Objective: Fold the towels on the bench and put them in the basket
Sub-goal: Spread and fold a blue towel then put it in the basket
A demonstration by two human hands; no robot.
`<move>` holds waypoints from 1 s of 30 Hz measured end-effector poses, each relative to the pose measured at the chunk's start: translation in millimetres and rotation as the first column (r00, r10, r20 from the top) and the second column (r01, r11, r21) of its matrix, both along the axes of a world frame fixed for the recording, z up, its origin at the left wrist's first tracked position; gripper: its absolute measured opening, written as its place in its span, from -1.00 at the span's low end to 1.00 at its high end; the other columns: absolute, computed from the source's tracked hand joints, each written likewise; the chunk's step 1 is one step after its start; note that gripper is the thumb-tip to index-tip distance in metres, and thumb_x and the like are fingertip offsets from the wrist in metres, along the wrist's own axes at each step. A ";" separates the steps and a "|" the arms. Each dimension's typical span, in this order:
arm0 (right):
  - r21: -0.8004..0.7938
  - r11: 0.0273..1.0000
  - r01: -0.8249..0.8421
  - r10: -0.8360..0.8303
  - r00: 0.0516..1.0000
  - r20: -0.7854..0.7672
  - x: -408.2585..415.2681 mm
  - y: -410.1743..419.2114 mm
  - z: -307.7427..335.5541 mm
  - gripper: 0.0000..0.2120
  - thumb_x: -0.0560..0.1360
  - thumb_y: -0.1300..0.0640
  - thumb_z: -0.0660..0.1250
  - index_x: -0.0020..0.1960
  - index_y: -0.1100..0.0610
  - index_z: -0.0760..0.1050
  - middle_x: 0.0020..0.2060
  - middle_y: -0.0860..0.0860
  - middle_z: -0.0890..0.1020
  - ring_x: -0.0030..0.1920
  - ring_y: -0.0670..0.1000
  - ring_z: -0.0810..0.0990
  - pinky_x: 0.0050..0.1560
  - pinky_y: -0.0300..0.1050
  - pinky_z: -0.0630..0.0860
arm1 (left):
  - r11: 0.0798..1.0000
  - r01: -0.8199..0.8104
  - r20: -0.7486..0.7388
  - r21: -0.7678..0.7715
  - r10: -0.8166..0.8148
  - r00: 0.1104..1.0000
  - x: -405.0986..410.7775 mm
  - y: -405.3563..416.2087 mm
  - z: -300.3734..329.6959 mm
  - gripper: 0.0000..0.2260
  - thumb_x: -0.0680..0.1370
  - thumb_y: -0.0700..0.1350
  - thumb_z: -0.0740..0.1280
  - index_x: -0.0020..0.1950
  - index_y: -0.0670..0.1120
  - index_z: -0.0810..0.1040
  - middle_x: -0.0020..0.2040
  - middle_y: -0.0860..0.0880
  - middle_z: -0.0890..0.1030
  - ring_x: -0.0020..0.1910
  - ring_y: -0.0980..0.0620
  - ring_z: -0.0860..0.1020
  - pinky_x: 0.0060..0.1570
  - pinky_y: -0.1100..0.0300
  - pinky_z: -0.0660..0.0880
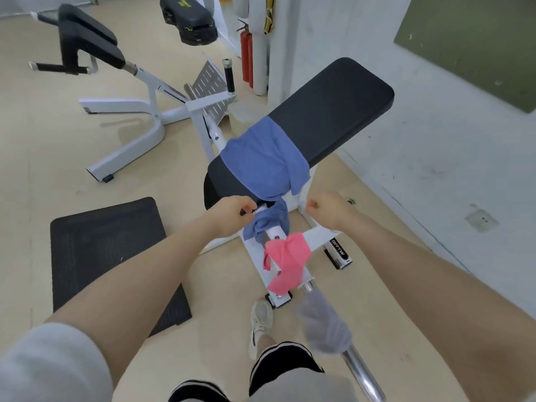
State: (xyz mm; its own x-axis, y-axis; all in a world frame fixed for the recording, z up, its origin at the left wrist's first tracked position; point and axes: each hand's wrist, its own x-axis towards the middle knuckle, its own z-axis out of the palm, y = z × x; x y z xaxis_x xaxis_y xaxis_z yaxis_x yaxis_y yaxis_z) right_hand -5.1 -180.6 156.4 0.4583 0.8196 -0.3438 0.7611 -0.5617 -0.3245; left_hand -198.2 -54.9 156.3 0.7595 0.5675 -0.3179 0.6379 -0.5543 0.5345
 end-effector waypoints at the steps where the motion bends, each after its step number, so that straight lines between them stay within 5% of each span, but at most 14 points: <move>1: -0.005 1.000 0.003 -0.003 1.000 -0.002 10.1 23.2 0.1 -0.71 0.53 0.29 0.08 -0.37 0.21 0.26 -0.39 0.09 0.38 -0.22 0.07 0.35 -0.30 -0.10 0.24 | 1.000 -0.003 0.001 -0.007 0.003 1.000 9.9 21.7 2.5 -0.77 0.57 -0.20 0.17 0.18 -0.19 0.49 0.04 -0.07 0.55 -0.08 0.03 0.44 -0.07 0.22 0.37; 3: -0.016 1.000 0.021 -0.022 1.000 -0.013 27.2 70.9 2.5 -0.73 0.53 0.33 0.05 -0.34 0.21 0.26 -0.37 0.09 0.39 -0.20 0.08 0.36 -0.29 -0.10 0.26 | 0.999 -0.035 0.009 -0.007 0.035 0.999 29.0 65.0 8.0 -0.73 0.59 -0.17 0.16 0.27 -0.13 0.46 0.12 -0.03 0.53 -0.03 0.04 0.45 -0.04 0.25 0.35; 6: 0.022 0.999 0.045 -0.044 0.999 -0.021 47.4 129.8 6.1 -0.85 0.53 0.33 0.06 -0.07 0.23 0.40 -0.14 0.15 0.49 -0.16 0.09 0.41 -0.19 -0.09 0.33 | 0.997 -0.075 0.033 -0.035 0.076 0.997 59.3 120.6 12.3 -0.72 0.60 -0.13 0.16 0.30 -0.09 0.44 0.20 -0.02 0.52 0.00 0.06 0.44 0.02 0.27 0.32; 9: 0.075 0.990 0.117 -0.115 0.993 -0.025 68.4 171.9 -1.9 -0.76 0.53 0.28 0.09 0.18 0.20 0.39 0.04 0.10 0.45 -0.01 0.16 0.50 -0.14 -0.05 0.44 | 0.995 -0.059 0.066 -0.080 0.064 0.996 89.9 164.7 10.9 -0.73 0.60 -0.12 0.16 0.29 -0.07 0.46 0.18 0.03 0.52 0.00 0.09 0.44 0.04 0.29 0.31; 11: 0.038 0.991 0.125 -0.126 0.992 0.022 85.2 194.0 -15.7 -0.92 0.52 0.29 0.15 -0.09 0.16 0.39 -0.13 0.05 0.37 -0.13 0.16 0.45 -0.31 -0.10 0.34 | 0.991 -0.045 0.069 -0.124 0.054 0.996 110.5 193.3 5.2 -0.74 0.60 -0.11 0.16 0.27 -0.05 0.48 0.12 0.05 0.52 -0.01 0.10 0.45 0.03 0.31 0.30; 13: 0.001 0.988 0.156 -0.156 0.986 0.063 104.9 215.3 -34.1 -0.71 0.50 0.30 0.20 -0.33 0.13 0.19 -0.31 0.03 0.22 -0.25 0.10 0.30 -0.37 -0.11 0.23 | 0.987 -0.028 0.042 -0.156 0.035 0.999 133.6 225.5 -5.8 -0.75 0.61 -0.10 0.16 0.25 -0.04 0.49 0.05 0.07 0.50 0.01 0.10 0.45 0.02 0.32 0.29; 17: -0.066 0.972 0.227 -0.225 0.974 0.036 142.7 257.7 -78.3 -0.70 0.50 0.27 0.21 -0.33 0.11 0.16 -0.32 0.03 0.22 -0.23 0.08 0.27 -0.36 -0.12 0.21 | 0.977 0.003 0.026 -0.215 0.003 1.000 185.0 293.1 -43.0 -0.76 0.61 -0.12 0.17 0.25 -0.05 0.48 0.15 0.00 0.54 -0.02 0.06 0.46 -0.11 0.29 0.37; 20: -0.028 0.914 0.404 -0.405 0.912 -0.063 160.3 302.4 -107.3 -0.86 0.60 0.21 0.02 -0.03 0.19 0.34 -0.17 0.10 0.38 -0.18 0.11 0.33 -0.33 -0.10 0.21 | 0.967 0.002 0.011 -0.253 0.000 1.000 217.8 340.8 -74.5 -0.80 0.60 -0.11 0.18 0.19 -0.01 0.51 0.10 0.05 0.55 -0.07 0.08 0.47 -0.26 0.42 0.37; 24: -0.050 0.878 0.475 -0.477 0.877 -0.050 168.3 362.3 -145.2 -0.71 0.59 0.25 0.10 0.31 0.21 0.26 0.20 0.14 0.41 0.09 0.14 0.44 -0.05 0.00 0.41 | 0.954 0.021 -0.047 -0.300 -0.037 0.998 250.3 395.5 -121.6 -0.79 0.59 -0.12 0.18 0.18 -0.01 0.51 0.05 0.10 0.53 -0.03 0.11 0.48 -0.23 0.48 0.34; 30: -0.082 0.876 0.476 -0.452 0.868 0.207 174.9 407.6 -203.8 -0.44 0.58 0.02 0.20 0.47 0.20 0.09 0.38 0.14 0.25 0.30 0.15 0.31 0.24 0.00 0.33 | 0.941 0.013 -0.025 -0.339 -0.023 0.999 274.0 437.5 -176.2 -0.77 0.59 -0.15 0.15 0.17 -0.01 0.52 0.11 -0.01 0.58 0.07 -0.03 0.56 -0.03 0.10 0.52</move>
State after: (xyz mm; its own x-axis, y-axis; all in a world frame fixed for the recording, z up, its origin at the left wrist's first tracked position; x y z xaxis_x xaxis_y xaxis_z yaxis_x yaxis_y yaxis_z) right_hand 169.8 227.0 -47.4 0.8372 0.4523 -0.3075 0.4398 -0.8909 -0.1132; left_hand 75.8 382.6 -19.9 0.7566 0.4087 -0.5104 0.6470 -0.3551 0.6747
